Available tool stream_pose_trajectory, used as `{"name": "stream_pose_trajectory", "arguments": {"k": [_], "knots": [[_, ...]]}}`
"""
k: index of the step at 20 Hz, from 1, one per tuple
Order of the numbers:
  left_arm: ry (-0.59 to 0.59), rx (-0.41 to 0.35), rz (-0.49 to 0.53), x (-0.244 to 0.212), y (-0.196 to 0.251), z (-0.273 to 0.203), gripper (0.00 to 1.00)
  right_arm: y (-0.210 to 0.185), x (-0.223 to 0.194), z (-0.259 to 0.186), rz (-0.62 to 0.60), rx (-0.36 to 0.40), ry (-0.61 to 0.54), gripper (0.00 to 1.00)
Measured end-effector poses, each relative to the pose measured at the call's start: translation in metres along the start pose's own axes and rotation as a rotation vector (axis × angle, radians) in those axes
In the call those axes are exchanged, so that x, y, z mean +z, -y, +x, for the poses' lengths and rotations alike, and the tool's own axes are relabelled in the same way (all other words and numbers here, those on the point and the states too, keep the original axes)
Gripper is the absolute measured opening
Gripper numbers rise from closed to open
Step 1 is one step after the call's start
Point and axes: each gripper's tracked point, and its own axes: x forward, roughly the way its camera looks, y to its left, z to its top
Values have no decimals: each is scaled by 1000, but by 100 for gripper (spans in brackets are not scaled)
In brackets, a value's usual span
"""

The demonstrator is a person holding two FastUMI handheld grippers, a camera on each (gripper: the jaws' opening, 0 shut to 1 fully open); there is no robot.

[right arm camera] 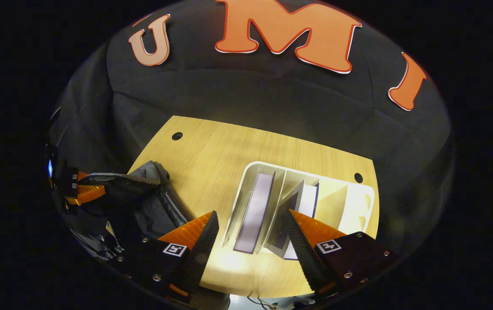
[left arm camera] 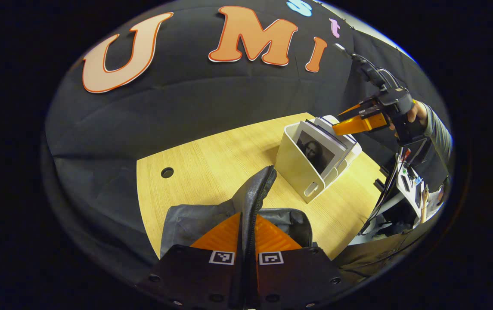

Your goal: Open the schoolbag, grab two books from the bookshelf and put them into the schoolbag.

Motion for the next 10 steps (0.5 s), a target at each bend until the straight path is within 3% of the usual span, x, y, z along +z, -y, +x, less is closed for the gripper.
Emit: {"name": "stream_pose_trajectory", "arguments": {"k": [3, 4, 5, 6, 7, 9, 10], "knots": [[-6, 12, 4, -1, -2, -1, 6, -4, -9, 20, 8, 20, -92, 84], [-7, 19, 7, -1, -2, -1, 6, 2, -11, 27, 24, -16, -116, 83], [-7, 21, 5, -2, -2, -1, 6, 5, -13, 34, 41, -36, -146, 73], [-11, 21, 1, -3, -1, -1, 6, 4, -14, 41, 71, -41, -167, 78], [-12, 21, 1, -4, -2, 0, 7, 0, -19, 48, 98, -25, -198, 77], [-23, 26, 7, -7, -3, 0, 6, -4, -24, 57, 136, -20, -247, 66], [-28, 26, 9, -7, -2, 2, 7, -2, -27, 61, 143, -28, -265, 55]]}}
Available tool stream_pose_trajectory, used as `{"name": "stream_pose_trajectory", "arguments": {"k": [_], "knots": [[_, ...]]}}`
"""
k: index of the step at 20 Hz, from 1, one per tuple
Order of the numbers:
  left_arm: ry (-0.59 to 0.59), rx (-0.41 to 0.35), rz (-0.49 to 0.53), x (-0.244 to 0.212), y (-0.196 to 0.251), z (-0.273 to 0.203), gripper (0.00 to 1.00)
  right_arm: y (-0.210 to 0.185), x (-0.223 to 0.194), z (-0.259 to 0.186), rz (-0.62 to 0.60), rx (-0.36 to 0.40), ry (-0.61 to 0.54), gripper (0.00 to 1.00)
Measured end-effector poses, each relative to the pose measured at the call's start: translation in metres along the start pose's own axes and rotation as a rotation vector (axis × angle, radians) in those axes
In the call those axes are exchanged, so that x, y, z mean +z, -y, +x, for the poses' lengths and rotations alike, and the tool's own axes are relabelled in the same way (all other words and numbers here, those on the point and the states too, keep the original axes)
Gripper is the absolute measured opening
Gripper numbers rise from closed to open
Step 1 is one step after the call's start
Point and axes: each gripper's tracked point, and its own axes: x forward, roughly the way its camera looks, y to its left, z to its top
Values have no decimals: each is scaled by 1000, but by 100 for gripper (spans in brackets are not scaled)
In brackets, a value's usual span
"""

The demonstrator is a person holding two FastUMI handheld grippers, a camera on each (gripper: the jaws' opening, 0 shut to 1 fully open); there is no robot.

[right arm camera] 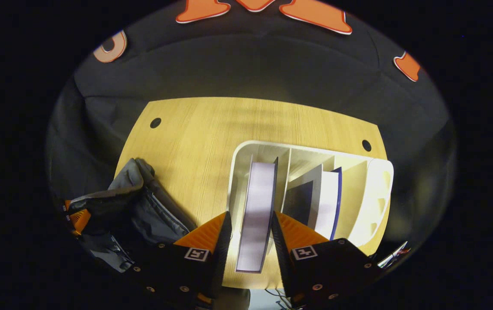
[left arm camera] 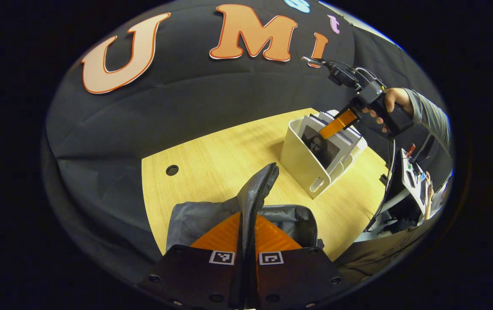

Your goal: Open the schoolbag, grab two books from the bookshelf and put them into the schoolbag.

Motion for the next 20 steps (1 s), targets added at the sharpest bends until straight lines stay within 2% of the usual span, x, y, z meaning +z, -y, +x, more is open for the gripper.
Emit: {"name": "stream_pose_trajectory", "arguments": {"k": [1, 2, 3, 4, 6, 13, 14, 15, 16, 17, 20], "knots": [[-2, 0, 1, -1, 1, 0, 6, 2, -2, 2, 12, -6, -22, 51], [-1, -2, -2, 0, 0, 0, 7, 4, -1, 7, 29, -6, -27, 34], [-1, -4, -3, -3, 1, -1, 6, 2, 0, 2, 46, -6, -30, 40], [-3, -3, -7, -4, 1, -1, 6, 5, 0, -2, 65, -10, -35, 35], [-5, -6, -9, -4, -1, 0, 7, 7, 2, -12, 99, 12, -36, 32], [-3, -11, -37, -12, -1, 1, 6, 14, -7, -87, 180, 107, 53, 30], [-5, -13, -40, -13, 0, 1, 7, 14, -6, -98, 181, 122, 70, 30], [-2, -11, -40, -15, 1, 2, 7, 16, -7, -113, 184, 132, 91, 37], [-3, -11, -43, -15, 0, 2, 7, 18, -7, -125, 185, 140, 114, 37], [0, -11, -42, -15, 1, 1, 6, 17, -9, -135, 192, 150, 135, 30], [8, -5, -48, -15, 0, 0, 7, 22, -22, -158, 213, 175, 176, 27]]}}
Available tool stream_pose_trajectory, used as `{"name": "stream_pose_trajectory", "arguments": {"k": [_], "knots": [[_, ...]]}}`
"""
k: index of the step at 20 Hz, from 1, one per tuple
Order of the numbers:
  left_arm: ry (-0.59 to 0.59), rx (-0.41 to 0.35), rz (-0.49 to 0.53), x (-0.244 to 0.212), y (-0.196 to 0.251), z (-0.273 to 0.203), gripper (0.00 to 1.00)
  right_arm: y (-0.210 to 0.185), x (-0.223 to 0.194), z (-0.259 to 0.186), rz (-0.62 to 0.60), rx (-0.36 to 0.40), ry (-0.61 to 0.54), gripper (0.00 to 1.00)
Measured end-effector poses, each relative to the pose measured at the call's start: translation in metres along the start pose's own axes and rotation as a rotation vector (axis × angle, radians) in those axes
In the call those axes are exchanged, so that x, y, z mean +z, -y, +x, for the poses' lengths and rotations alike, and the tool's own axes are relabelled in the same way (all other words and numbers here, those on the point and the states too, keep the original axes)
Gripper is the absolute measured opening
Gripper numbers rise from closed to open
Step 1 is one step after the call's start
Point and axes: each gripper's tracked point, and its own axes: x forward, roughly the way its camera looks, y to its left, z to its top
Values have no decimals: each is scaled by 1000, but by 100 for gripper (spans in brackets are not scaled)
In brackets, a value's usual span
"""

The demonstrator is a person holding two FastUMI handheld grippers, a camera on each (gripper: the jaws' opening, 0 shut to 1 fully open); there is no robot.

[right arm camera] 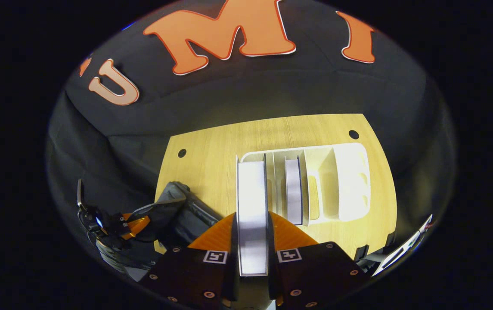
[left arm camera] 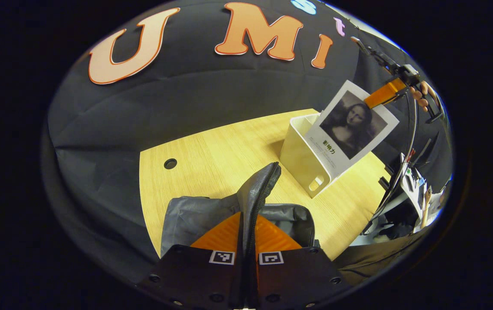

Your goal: Open the schoolbag, grab two books from the bookshelf and put them into the schoolbag.

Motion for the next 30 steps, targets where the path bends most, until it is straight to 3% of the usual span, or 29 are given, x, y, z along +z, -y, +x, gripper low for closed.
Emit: {"name": "stream_pose_trajectory", "arguments": {"k": [8, 12, 16, 24, 30], "knots": [[33, 9, -28, -7, 2, -3, 7, -3, -33, -42, 96, 103, 82, 27], [51, 11, -37, -10, 3, -4, 6, -31, -62, -39, 156, 216, 78, 27], [64, 27, -40, -13, 4, -6, 6, -68, -96, -20, 202, 321, 40, 27], [114, 60, -82, -12, 4, -13, 7, -113, -133, 25, 255, 403, 29, 27], [147, 84, -131, -11, 3, -13, 6, -164, -173, 76, 373, 496, -41, 27]]}}
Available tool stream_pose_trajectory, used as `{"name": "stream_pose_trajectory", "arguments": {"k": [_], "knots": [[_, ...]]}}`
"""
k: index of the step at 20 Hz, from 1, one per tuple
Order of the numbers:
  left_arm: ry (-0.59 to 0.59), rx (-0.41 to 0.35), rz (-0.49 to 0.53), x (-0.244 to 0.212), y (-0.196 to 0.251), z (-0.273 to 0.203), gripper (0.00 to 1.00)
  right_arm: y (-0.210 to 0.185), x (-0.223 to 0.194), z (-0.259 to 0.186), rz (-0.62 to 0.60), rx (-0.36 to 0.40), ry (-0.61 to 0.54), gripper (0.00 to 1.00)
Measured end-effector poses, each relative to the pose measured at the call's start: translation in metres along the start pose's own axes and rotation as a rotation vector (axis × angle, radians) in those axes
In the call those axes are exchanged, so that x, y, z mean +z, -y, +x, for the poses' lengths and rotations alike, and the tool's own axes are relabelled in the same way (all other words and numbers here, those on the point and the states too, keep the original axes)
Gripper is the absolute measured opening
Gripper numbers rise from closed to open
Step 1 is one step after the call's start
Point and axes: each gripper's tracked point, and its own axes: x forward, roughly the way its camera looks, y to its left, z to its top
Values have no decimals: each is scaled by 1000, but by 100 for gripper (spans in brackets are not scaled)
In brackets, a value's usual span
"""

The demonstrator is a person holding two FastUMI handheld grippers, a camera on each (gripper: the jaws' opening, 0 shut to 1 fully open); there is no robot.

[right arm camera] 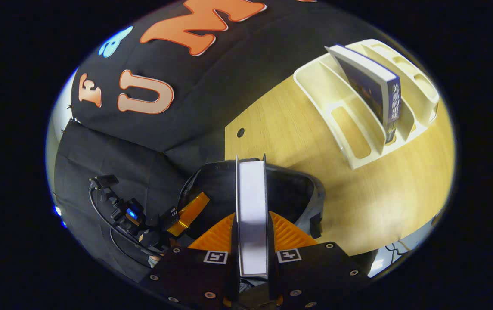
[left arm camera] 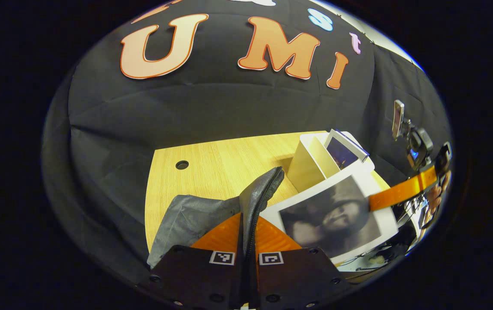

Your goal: Open the schoolbag, grab two books from the bookshelf and put them into the schoolbag.

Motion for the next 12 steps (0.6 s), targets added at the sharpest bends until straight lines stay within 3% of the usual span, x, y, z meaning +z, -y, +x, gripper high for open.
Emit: {"name": "stream_pose_trajectory", "arguments": {"k": [12], "knots": [[66, 0, -52, 8, 13, -3, 6, 4, -14, 98, 133, 101, 78, 27]]}}
